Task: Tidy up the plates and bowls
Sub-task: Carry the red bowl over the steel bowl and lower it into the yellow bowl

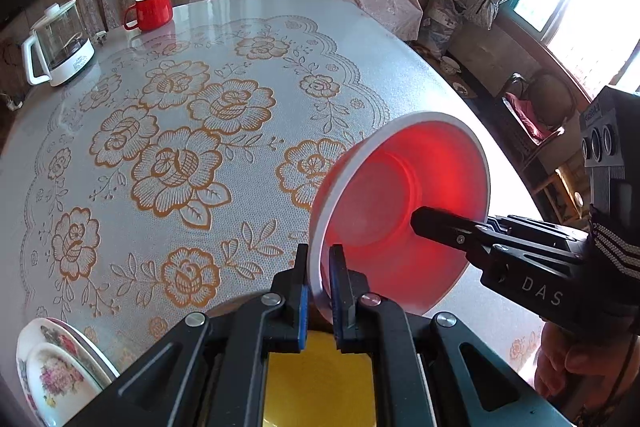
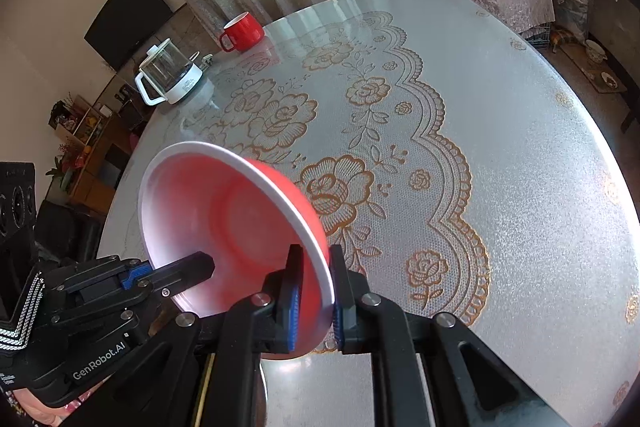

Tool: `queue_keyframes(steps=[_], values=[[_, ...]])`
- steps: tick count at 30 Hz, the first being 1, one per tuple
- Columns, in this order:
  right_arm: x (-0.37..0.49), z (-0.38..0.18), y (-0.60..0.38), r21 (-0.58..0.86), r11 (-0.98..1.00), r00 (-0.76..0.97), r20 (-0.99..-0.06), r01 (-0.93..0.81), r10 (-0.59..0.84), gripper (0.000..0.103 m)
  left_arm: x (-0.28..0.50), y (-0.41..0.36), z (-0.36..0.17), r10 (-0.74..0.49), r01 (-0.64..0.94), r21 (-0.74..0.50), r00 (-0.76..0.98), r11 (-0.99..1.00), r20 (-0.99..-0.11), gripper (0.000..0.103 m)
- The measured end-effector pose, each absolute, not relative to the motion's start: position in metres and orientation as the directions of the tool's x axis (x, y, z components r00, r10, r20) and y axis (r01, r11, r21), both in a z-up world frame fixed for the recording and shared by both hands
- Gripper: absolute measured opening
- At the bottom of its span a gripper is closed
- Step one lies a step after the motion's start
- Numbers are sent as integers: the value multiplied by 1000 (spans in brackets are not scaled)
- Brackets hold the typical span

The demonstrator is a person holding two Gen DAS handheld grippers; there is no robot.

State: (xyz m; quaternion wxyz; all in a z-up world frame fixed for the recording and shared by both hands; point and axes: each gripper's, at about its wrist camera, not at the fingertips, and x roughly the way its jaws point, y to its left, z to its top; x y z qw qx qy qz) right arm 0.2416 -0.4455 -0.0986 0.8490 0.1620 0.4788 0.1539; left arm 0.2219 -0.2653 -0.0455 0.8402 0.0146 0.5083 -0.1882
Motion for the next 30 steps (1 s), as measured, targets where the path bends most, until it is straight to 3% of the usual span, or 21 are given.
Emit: queue_keyframes(steps=[30], values=[[164, -97, -378, 437, 896, 396, -810, -86, 433, 14, 154, -193, -58, -367, 346, -256, 311, 903, -877, 9]])
